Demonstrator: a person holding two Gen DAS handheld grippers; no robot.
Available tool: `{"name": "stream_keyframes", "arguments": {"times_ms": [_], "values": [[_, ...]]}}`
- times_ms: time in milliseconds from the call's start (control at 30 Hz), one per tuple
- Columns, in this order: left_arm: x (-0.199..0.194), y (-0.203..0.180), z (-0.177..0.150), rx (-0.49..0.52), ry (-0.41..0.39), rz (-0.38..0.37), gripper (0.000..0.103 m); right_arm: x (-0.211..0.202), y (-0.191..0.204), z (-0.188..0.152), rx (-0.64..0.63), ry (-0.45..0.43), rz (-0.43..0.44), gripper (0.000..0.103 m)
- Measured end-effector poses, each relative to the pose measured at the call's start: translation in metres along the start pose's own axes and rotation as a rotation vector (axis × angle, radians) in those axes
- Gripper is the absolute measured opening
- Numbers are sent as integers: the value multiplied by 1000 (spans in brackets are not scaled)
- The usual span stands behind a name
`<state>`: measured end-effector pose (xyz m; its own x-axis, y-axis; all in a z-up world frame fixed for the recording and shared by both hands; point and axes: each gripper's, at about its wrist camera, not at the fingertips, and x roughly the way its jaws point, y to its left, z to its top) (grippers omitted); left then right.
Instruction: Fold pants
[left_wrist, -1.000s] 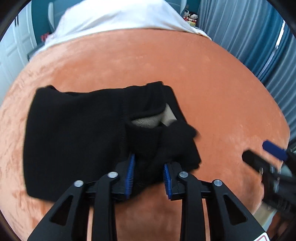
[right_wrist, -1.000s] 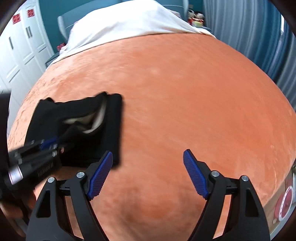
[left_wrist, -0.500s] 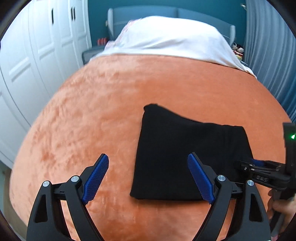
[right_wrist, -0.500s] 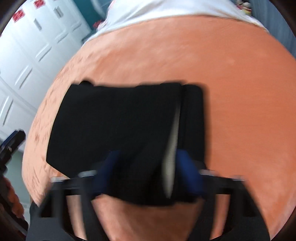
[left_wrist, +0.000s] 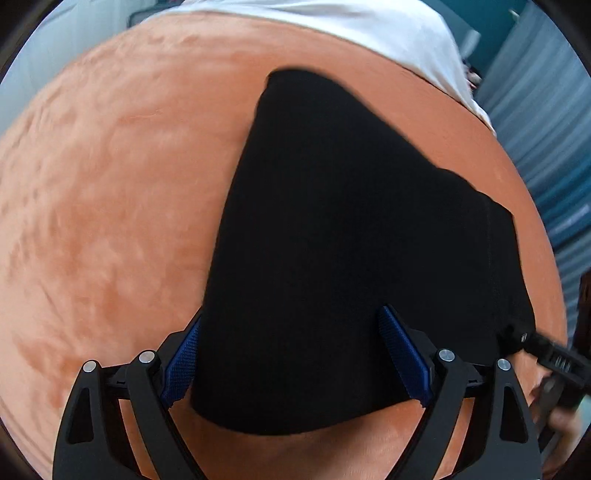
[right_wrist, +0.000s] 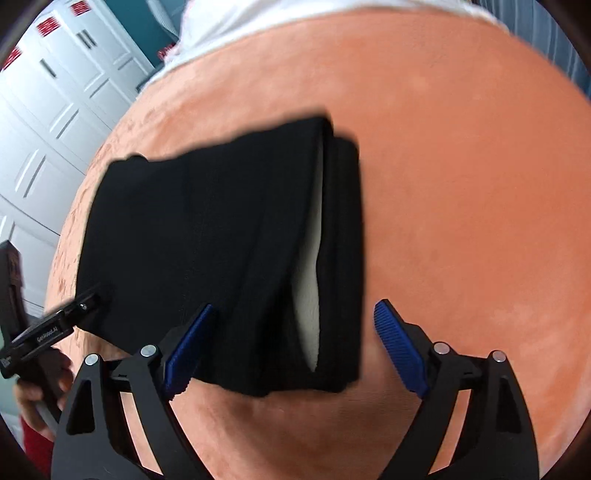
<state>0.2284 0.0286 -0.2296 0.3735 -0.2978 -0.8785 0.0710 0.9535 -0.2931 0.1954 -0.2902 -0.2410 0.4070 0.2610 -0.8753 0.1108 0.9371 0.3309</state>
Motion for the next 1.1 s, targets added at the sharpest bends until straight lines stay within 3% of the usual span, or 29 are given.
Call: {"name": "stream_keyframes", "arguments": {"times_ms": [100, 133, 200, 267, 333, 467, 567, 667, 733, 800, 867, 900, 967, 1033, 1100], "values": [[1, 0, -1, -7, -24, -28, 77, 12, -11, -7, 85, -21, 125, 67], [-2, -2, 0, -3, -30, -40, 65, 11, -10, -7, 82, -30, 140, 55], [-11, -7, 3, 2, -42, -47, 42, 6, -6, -6, 89, -46, 160, 42], [-24, -9, 9, -8, -52, -89, 24, -9, 5, -5, 55, -77, 127, 38], [-45, -10, 22, -19, -82, -146, 20, -26, 18, -2, 27, -118, 136, 35], [-83, -21, 64, 24, -178, -176, 19, -77, 55, 34, -69, -261, 138, 34], [-108, -33, 117, 70, -274, -192, 19, -105, 74, 90, -114, -355, 172, 34], [-110, -42, 172, 118, -357, -166, 20, -107, 83, 148, -136, -417, 185, 34], [-96, -50, 201, 146, -386, -116, 21, -86, 83, 188, -138, -424, 169, 36], [-56, -55, 230, 160, -406, -47, 24, -52, 77, 220, -96, -399, 174, 41], [-12, -48, 247, 137, -377, 1, 38, 9, 63, 253, -48, -350, 122, 58], [17, -40, 251, 112, -332, 37, 42, 37, 53, 262, -23, -316, 46, 65], [60, -25, 248, 81, -240, 140, 42, 80, 39, 264, -20, -261, -132, 65], [74, -9, 235, 80, -218, 225, 43, 85, 27, 247, -11, -281, -154, 65], [58, 5, 210, 109, -278, 203, 43, 73, 27, 221, -35, -321, -182, 65]]}}
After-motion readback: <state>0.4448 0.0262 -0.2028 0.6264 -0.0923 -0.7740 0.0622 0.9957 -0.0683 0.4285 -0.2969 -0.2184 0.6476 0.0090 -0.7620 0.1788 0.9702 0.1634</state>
